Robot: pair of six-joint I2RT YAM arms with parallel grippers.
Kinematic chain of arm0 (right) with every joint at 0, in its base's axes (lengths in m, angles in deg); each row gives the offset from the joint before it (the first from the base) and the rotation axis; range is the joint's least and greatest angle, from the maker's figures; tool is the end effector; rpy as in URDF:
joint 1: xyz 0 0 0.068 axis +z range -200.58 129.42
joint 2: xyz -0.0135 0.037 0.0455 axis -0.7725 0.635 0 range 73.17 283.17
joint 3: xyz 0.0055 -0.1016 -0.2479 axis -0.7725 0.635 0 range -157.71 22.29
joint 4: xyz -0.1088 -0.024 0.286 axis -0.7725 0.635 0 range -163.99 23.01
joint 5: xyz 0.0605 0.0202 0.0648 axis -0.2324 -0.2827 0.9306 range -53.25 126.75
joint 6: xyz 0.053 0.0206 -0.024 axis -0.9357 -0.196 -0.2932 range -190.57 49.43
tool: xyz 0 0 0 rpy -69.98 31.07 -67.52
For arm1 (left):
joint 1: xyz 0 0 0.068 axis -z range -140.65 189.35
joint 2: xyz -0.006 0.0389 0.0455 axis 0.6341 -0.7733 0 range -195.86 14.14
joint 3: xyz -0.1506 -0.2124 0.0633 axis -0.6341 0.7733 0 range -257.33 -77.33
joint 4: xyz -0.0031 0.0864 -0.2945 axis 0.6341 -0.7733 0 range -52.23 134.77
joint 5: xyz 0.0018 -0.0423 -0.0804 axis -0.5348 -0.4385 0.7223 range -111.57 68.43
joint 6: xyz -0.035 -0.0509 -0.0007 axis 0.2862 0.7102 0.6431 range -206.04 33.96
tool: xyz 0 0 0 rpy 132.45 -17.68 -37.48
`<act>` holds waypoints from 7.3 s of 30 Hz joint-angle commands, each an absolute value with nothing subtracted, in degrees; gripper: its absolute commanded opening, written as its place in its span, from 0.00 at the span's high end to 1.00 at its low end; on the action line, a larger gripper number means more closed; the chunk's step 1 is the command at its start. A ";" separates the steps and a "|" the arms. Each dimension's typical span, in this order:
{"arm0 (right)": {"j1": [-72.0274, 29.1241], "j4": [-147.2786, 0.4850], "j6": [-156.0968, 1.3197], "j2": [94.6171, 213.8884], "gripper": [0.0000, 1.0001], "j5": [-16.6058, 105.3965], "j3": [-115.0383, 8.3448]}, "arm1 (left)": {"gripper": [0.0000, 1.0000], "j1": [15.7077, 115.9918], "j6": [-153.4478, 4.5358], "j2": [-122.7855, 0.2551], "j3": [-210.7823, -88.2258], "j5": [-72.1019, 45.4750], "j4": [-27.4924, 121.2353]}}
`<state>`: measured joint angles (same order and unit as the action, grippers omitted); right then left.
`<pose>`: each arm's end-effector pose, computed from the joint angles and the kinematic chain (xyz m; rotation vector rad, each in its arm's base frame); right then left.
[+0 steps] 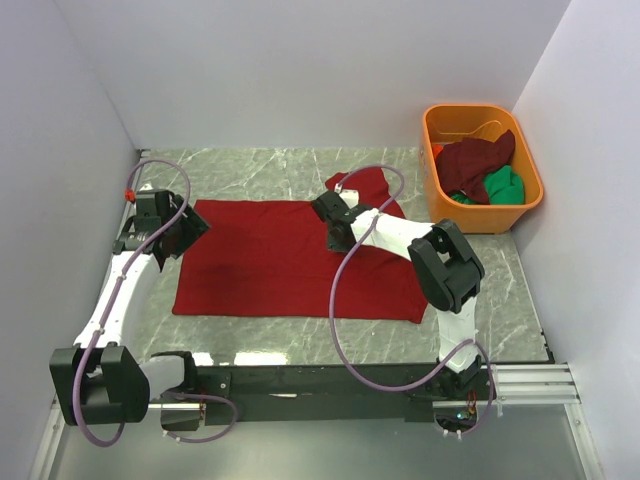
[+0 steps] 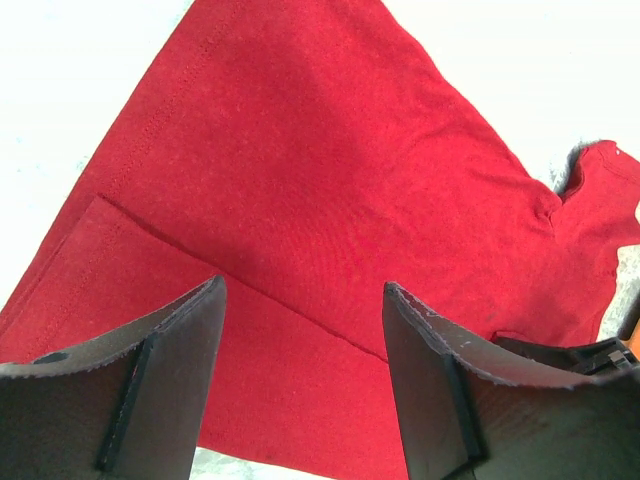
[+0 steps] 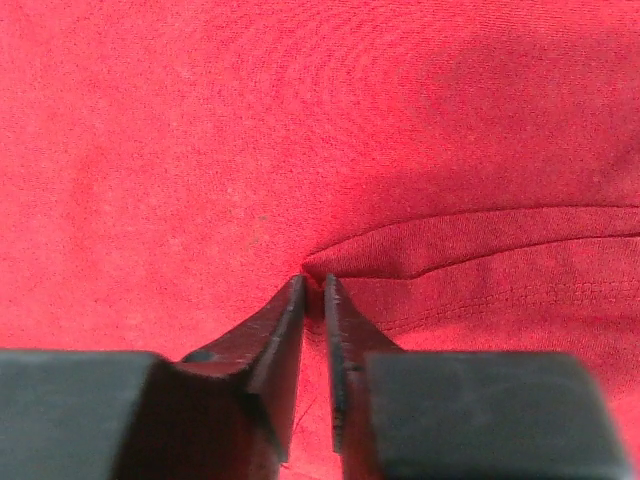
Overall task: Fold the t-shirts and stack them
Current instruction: Fold the tshirt
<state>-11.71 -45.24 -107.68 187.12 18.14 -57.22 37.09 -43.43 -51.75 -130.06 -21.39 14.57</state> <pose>0.3628 0.2735 0.1285 0.0611 2.5789 0.0451 0.3007 0.0118 0.2587 -0.8971 2.1774 -0.3534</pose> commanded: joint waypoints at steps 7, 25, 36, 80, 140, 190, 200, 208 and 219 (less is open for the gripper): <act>-10.33 -47.97 -107.84 183.57 0.93 15.14 -56.82 | 0.31 37.24 -43.76 -51.95 -130.51 -20.43 17.17; -8.04 -52.01 -106.61 182.86 0.86 15.57 -54.80 | 0.30 37.24 -43.15 -54.67 -129.37 -21.40 19.01; -16.11 -55.09 -102.66 174.51 0.52 23.47 -56.81 | 0.35 37.33 -30.94 -73.19 -142.70 -40.10 17.17; -27.73 -63.71 -101.51 178.02 0.56 31.83 -55.76 | 0.61 41.37 -34.27 -121.38 -192.73 -51.28 4.43; -38.89 -56.51 -98.18 190.85 0.54 33.68 -69.11 | 1.00 41.20 -34.79 -117.79 -190.10 -49.44 7.24; -40.56 -43.49 -100.98 209.41 1.00 27.62 -98.39 | 1.00 38.03 -37.69 -116.55 -188.87 -43.02 12.95; -41.96 -47.89 -99.49 201.50 1.00 27.44 -94.26 | 1.00 36.71 -39.36 -115.59 -191.50 -40.91 15.15; -42.05 -50.26 -99.40 195.88 1.00 28.84 -89.08 | 1.00 36.36 -40.68 -114.09 -190.45 -38.37 18.13; -41.44 -53.07 -100.37 185.51 1.00 30.25 -74.50 | 1.00 35.31 -38.14 -104.71 -178.51 -36.26 22.35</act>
<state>-41.50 -50.51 -100.14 191.28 30.56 -76.82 36.10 -39.12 -111.29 -181.45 -36.86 18.88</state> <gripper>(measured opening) 0.010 0.012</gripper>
